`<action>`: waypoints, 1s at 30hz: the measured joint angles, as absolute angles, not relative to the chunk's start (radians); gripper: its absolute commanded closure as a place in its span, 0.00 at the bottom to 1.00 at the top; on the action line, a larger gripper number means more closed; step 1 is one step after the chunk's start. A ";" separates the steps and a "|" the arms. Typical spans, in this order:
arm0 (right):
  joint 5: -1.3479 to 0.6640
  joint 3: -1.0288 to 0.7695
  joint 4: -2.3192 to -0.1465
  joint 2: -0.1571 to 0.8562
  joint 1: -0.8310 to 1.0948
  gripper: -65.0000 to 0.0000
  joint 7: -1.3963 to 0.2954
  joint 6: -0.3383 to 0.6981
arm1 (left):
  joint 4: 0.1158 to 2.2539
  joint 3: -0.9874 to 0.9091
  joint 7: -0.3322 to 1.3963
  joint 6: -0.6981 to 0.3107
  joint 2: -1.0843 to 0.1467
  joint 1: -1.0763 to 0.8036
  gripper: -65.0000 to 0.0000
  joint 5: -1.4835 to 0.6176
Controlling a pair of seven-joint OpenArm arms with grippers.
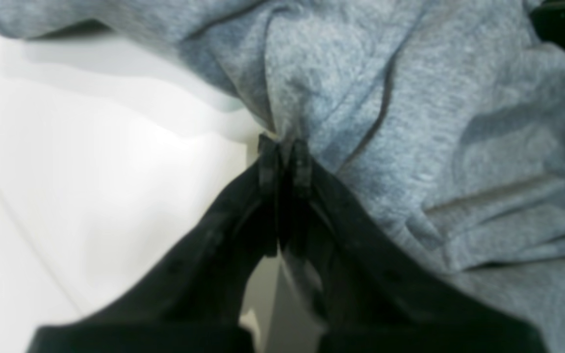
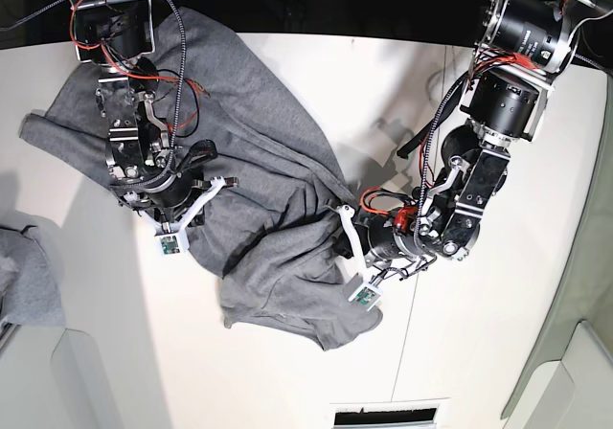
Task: Layout the t-shirt on the table in an organized manner, then fold the t-shirt properly
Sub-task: 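Reach the left gripper into the shirt middle and pinch a fold, then pull the pinched fold with the left gripper away from the right gripper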
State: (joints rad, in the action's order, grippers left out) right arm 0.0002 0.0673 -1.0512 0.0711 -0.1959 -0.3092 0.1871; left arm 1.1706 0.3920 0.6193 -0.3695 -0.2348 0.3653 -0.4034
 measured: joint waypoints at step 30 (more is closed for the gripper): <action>0.019 0.070 -1.052 0.127 -0.194 1.00 -0.295 0.216 | 1.629 0.027 0.802 -0.657 -0.573 -0.110 0.55 -0.916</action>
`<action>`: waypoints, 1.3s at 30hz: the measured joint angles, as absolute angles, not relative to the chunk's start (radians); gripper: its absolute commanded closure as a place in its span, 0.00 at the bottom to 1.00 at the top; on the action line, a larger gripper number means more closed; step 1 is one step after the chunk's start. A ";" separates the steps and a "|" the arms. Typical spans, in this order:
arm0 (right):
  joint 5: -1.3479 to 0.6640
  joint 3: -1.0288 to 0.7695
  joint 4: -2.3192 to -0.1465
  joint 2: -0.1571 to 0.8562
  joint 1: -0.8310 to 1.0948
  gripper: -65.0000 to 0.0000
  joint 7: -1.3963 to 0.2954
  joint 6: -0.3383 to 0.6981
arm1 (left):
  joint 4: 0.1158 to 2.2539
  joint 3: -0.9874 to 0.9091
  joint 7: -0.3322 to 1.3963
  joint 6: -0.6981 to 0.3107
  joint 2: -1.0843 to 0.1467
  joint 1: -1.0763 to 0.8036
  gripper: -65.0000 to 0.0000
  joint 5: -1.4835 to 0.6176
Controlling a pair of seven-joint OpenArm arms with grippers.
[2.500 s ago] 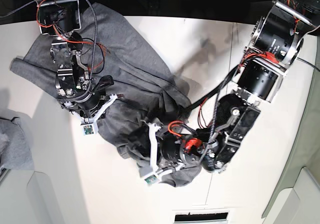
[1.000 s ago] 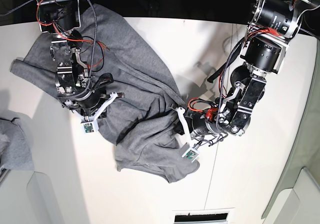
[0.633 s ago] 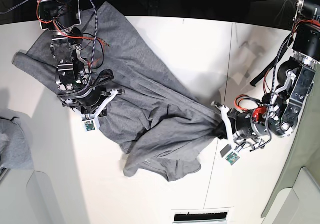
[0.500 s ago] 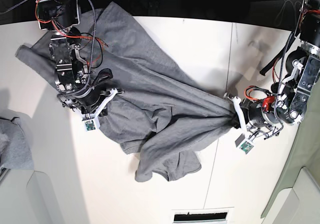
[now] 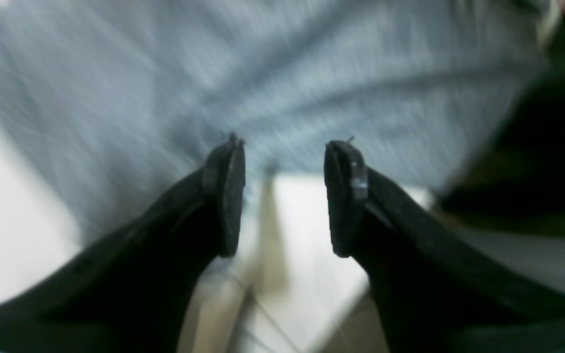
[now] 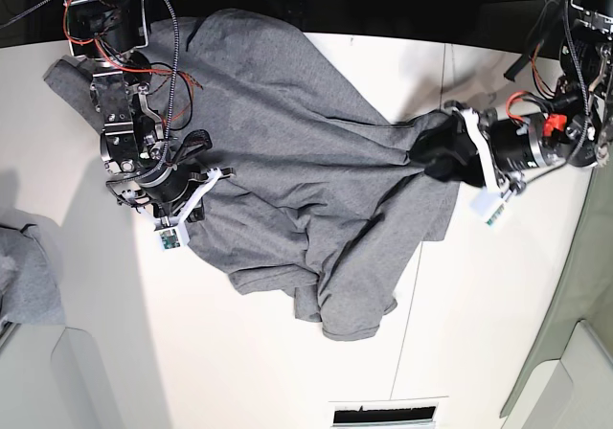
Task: Layout the t-shirt on the table in an organized manner, then fold the t-shirt properly
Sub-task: 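Pull the pinched fold with the left gripper away from the right gripper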
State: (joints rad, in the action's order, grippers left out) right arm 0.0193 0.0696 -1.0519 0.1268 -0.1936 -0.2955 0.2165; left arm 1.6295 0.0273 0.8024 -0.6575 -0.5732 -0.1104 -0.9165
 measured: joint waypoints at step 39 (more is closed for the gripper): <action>-0.023 0.070 -1.053 0.128 -0.194 1.00 -0.295 0.243 | 1.008 0.239 0.303 -0.412 -0.407 0.247 0.68 -0.213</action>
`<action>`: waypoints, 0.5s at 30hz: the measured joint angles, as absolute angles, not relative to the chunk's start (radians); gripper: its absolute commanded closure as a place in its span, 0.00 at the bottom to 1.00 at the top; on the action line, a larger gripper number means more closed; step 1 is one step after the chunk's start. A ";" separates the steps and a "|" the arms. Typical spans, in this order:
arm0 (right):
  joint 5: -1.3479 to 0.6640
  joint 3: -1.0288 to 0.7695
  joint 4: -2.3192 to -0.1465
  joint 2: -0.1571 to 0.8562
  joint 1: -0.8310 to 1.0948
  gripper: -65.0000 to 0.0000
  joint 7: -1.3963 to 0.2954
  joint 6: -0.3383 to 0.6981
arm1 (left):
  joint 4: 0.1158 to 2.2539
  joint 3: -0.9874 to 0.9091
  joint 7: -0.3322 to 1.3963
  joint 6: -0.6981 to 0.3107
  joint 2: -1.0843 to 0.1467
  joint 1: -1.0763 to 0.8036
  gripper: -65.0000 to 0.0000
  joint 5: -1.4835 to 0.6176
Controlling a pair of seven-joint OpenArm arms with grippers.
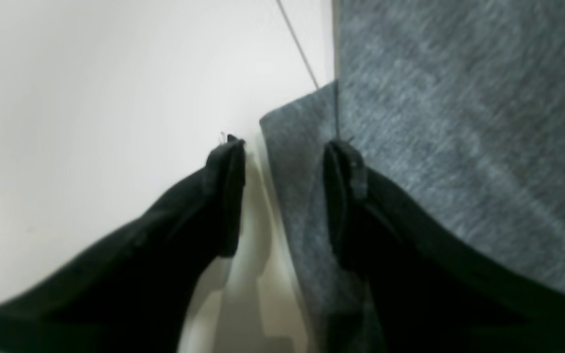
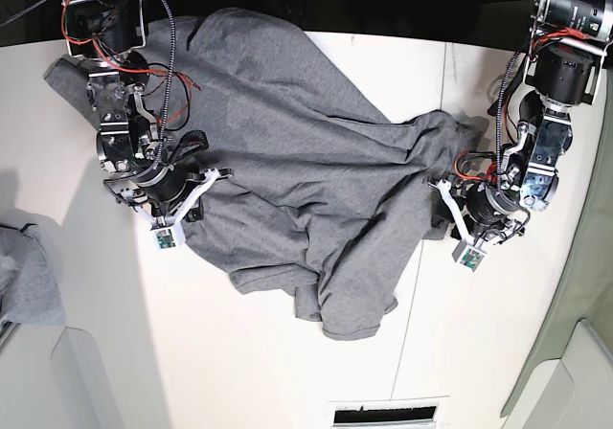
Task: Layout the t-shirt on the table in an organized manner, then fold the t-shirt properly
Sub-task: 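Pull the pinched fold with the left gripper away from the right gripper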
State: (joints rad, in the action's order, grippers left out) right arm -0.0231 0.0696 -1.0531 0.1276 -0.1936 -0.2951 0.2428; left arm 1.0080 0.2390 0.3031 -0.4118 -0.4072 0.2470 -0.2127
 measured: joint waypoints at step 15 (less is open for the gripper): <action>-0.014 0.070 -1.053 0.128 -0.193 1.00 -0.296 0.242 | 1.063 0.169 0.438 -0.303 -0.592 0.276 1.00 -0.327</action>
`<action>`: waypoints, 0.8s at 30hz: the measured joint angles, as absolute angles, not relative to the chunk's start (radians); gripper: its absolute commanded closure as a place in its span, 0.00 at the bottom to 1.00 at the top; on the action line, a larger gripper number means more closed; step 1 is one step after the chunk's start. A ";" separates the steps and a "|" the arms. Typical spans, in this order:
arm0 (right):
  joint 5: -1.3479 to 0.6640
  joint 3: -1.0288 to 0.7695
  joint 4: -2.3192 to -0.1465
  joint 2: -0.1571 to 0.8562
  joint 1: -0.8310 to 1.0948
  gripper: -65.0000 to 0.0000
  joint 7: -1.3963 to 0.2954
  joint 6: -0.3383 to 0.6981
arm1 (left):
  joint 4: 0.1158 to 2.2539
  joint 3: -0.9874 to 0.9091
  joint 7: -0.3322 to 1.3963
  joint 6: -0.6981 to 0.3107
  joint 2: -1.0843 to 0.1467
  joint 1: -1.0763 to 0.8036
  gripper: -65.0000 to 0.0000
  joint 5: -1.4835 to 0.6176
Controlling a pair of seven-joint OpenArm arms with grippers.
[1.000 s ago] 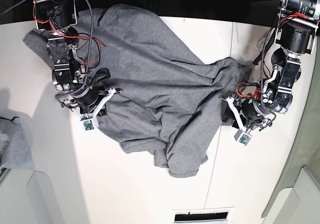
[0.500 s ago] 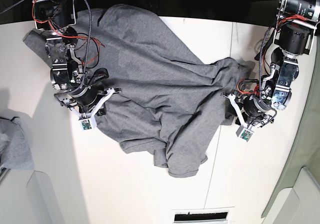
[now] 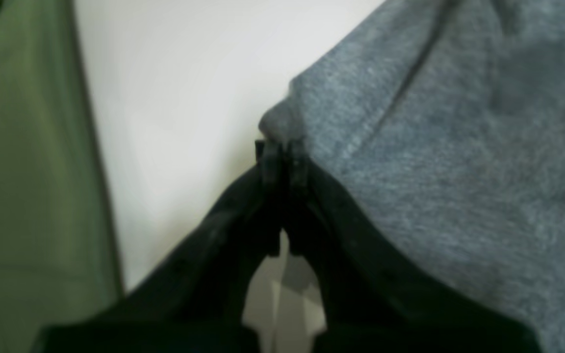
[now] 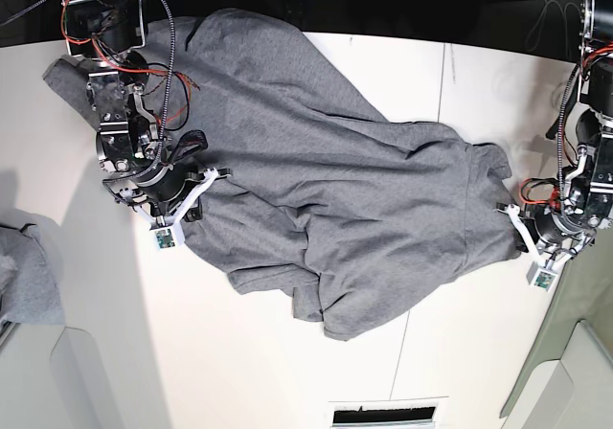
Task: Layout the t-shirt on the table in an organized manner, then fold the t-shirt properly
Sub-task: 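Pull the pinched fold with the left gripper away from the right gripper, then hold the shirt with both grippers and stretch it flat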
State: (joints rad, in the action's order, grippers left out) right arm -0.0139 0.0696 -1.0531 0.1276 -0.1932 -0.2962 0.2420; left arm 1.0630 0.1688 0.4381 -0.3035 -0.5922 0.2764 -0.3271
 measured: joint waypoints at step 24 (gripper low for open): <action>-0.101 0.070 -1.196 0.133 -0.161 0.92 -0.398 0.239 | 1.307 -0.168 0.657 -0.510 -0.672 -0.168 1.00 -0.707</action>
